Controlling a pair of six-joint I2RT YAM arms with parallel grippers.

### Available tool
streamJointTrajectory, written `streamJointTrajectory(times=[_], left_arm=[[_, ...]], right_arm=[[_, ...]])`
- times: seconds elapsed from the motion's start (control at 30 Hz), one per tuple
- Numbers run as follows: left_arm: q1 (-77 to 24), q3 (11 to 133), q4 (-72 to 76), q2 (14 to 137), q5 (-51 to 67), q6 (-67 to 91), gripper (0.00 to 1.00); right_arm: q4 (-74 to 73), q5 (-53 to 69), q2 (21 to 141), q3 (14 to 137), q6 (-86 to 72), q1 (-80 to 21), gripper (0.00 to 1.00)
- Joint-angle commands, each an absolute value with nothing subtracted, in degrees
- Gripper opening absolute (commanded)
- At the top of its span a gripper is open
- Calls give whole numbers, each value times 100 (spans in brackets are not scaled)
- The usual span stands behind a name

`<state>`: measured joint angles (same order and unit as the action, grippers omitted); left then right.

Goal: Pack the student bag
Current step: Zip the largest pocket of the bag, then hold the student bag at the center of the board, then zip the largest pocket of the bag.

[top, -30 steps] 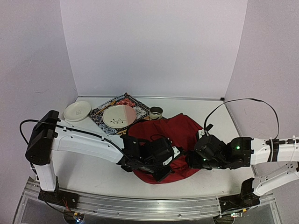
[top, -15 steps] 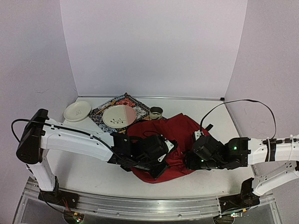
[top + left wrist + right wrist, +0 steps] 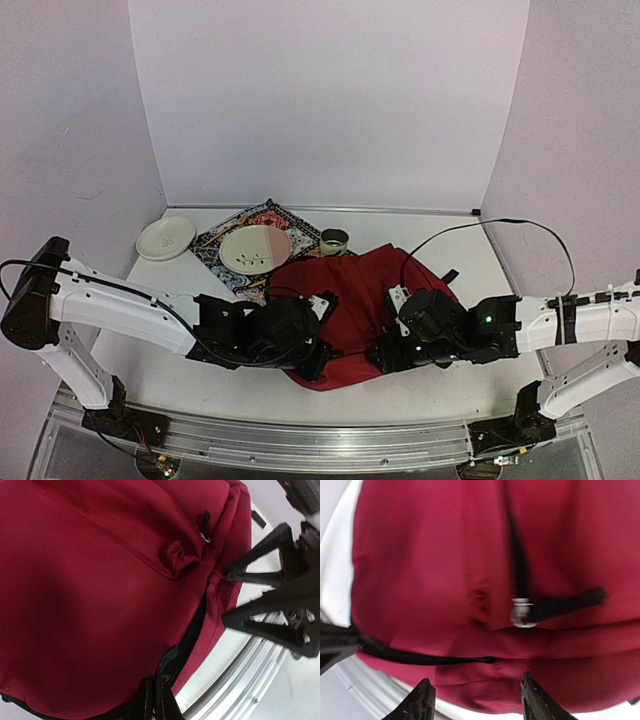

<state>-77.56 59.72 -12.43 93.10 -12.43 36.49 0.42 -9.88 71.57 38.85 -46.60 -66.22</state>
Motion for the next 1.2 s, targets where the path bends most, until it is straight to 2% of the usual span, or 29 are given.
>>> streamJointTrajectory(times=[0.0,0.23,0.47,0.53,0.6,0.8,0.87,1.17], left_arm=[[-7733,5520,-427,8767,-1542,4367,0],[-7732,5415,-10,8900,-1268,4592,0],[-7742,5276,435,8909,-988,4724,0],[-7740,5275,481,8938,-904,4736,0],[-7740,5269,494,8933,-862,4739,0],[-7741,5090,472,8595,-1151,4688,0],[-7741,5022,415,8489,-1313,4676,0],[-7702,4625,-544,7683,-2395,4895,0]], right_arm=[[534,-359,7219,3960,-4239,-6727,63],[657,-317,7611,4212,-3839,-6899,71],[659,-625,8022,4407,-3809,-6899,69],[659,-747,8069,4407,-3818,-6900,63],[657,-813,8089,4405,-3811,-6902,52],[545,-1008,7847,4200,-3959,-6899,3],[443,-1113,7682,4112,-4048,-6899,0],[-208,-1650,6930,3770,-4577,-6872,0]])
